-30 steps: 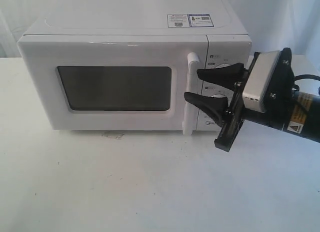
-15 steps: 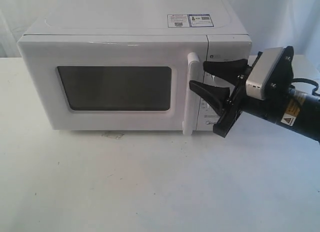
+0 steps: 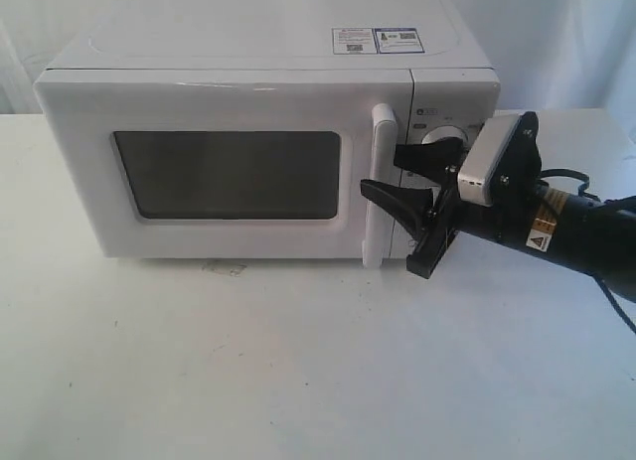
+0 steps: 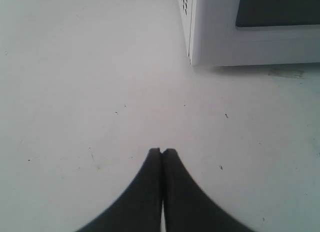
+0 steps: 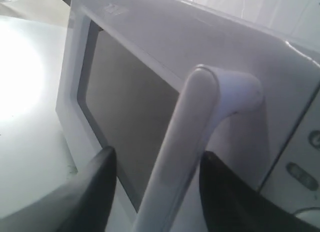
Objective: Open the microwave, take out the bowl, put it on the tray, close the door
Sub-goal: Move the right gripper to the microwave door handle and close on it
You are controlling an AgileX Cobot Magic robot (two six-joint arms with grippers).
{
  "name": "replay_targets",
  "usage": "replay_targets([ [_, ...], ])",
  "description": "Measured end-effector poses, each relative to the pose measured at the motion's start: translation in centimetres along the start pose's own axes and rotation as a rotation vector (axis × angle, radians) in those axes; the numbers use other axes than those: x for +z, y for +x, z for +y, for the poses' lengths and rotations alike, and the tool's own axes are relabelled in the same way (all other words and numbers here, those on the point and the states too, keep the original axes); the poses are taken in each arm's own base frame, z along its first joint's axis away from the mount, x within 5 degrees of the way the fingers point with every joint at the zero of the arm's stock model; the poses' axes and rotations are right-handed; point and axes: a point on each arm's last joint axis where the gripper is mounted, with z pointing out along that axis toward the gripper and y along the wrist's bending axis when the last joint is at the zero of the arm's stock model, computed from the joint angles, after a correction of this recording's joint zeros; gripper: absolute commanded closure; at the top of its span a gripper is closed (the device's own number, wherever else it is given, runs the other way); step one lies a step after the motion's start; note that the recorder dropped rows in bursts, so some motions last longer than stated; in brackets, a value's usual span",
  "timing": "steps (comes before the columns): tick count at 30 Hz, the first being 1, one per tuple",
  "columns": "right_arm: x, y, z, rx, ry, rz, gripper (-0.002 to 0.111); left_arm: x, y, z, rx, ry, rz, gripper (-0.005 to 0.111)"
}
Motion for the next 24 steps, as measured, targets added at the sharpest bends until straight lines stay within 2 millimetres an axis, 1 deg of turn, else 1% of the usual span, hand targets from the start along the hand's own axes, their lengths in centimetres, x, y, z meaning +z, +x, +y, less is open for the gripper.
replay_targets([
  [6, 0.74, -0.32, 0.25, -0.017, -0.02, -0.017, 0.059, 0.0, 0.0, 0.0, 0.0, 0.0, 0.0, 0.107],
  [12, 0.8, -0.34, 0.26, -0.018, -0.02, -0.017, 0.059, 0.0, 0.0, 0.0, 0.0, 0.0, 0.0, 0.107],
  [20, 0.85, -0.8, 0.27, 0.04, -0.014, -0.011, 0.059, 0.0, 0.0, 0.0, 0.0, 0.0, 0.0, 0.107],
  [22, 0.84, -0.89, 0.23, 0.066, -0.011, -0.016, 0.061, 0.0, 0.0, 0.0, 0.0, 0.0, 0.0, 0.107],
  [24, 0.9, -1.04, 0.15, 0.093, -0.005, -0.03, 0.066, 0.0, 0.0, 0.0, 0.0, 0.0, 0.0, 0.107],
])
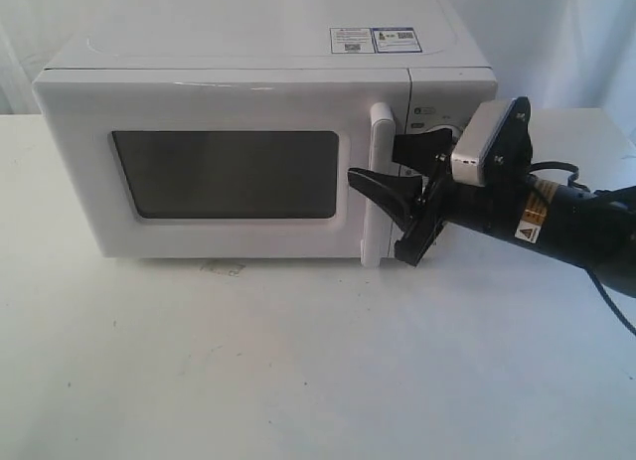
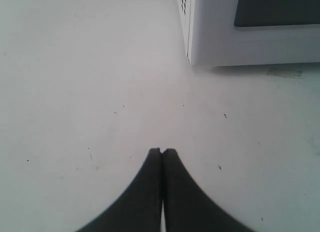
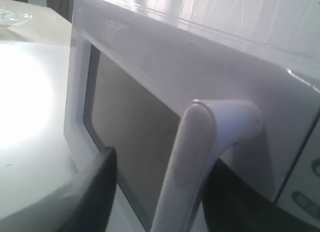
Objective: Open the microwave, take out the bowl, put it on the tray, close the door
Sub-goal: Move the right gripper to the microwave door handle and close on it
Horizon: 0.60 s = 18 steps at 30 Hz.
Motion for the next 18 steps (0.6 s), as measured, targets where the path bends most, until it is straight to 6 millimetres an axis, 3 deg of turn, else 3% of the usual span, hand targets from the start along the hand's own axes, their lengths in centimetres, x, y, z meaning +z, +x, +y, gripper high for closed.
replay_targets([
  [10, 0.07, -0.36, -0.28, 0.119, 0.042, -0.01, 0.108, 0.0, 0.0, 0.0, 0.0, 0.0, 0.0, 0.107],
  [18, 0.21, -0.38, 0.11, 0.17, 0.013, 0.001, 0.108, 0.0, 0.0, 0.0, 0.0, 0.0, 0.0, 0.107],
])
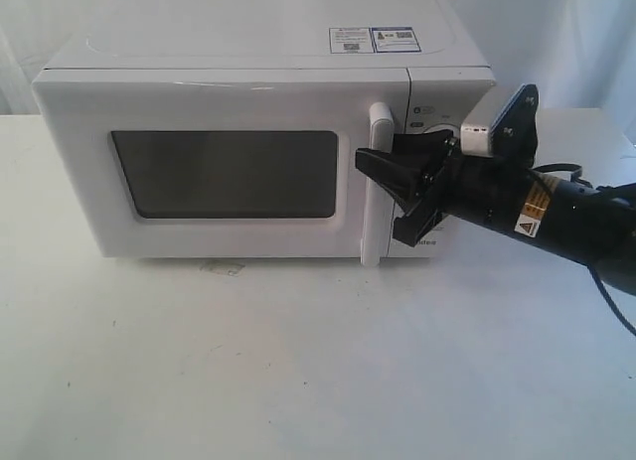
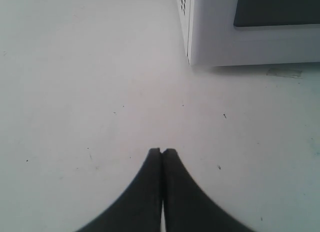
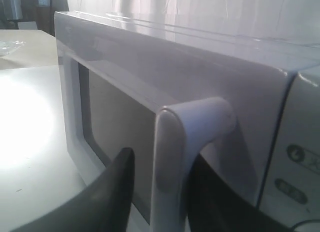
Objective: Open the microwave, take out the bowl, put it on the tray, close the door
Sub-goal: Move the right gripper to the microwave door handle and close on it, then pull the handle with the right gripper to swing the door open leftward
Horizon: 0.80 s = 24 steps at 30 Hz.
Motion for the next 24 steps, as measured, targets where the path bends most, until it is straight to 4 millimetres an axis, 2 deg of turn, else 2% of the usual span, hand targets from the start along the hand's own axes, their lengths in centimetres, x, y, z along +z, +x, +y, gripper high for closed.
replay_targets([
  [24, 0.5, -1.3, 0.9, 0.056, 0.03, 0.098, 0.108, 0.0, 0.0, 0.0, 0.0, 0.0, 0.0, 0.107],
])
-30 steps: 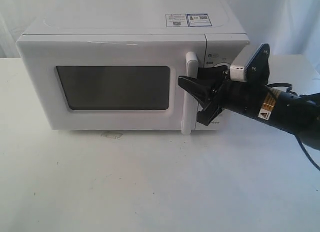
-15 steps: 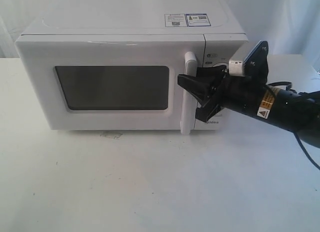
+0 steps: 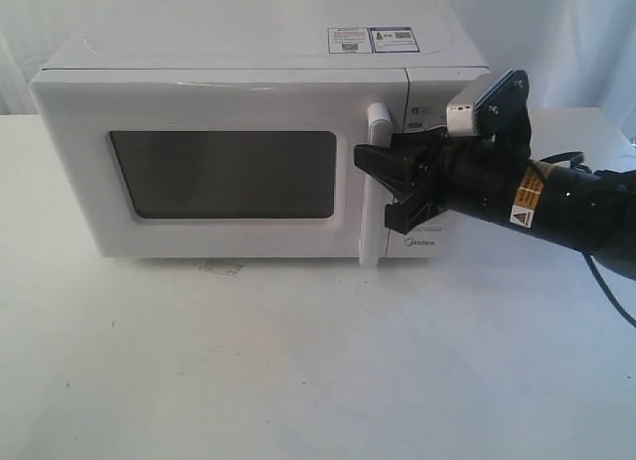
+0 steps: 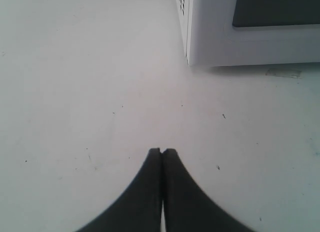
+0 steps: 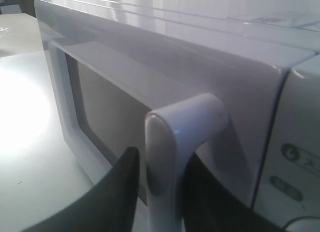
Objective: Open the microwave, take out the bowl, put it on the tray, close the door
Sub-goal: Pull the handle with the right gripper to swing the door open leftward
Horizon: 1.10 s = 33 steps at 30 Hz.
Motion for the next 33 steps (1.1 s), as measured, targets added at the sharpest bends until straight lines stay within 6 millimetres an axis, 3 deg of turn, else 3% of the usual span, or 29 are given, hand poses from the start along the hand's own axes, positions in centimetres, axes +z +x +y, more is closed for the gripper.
replay_targets([
  [25, -0.4, -0.6, 0.9, 0.01, 0.037, 0.048, 0.108, 0.0, 0.0, 0.0, 0.0, 0.0, 0.0, 0.107],
  [30, -1.2, -0.3, 6.0, -0.094, -0.31, 0.056, 0.108, 0.0, 0.0, 0.0, 0.0, 0.0, 0.0, 0.107],
  [33, -1.2, -0.3, 6.1, -0.09, -0.304, 0.064, 0.108, 0.0, 0.0, 0.0, 0.0, 0.0, 0.0, 0.107],
])
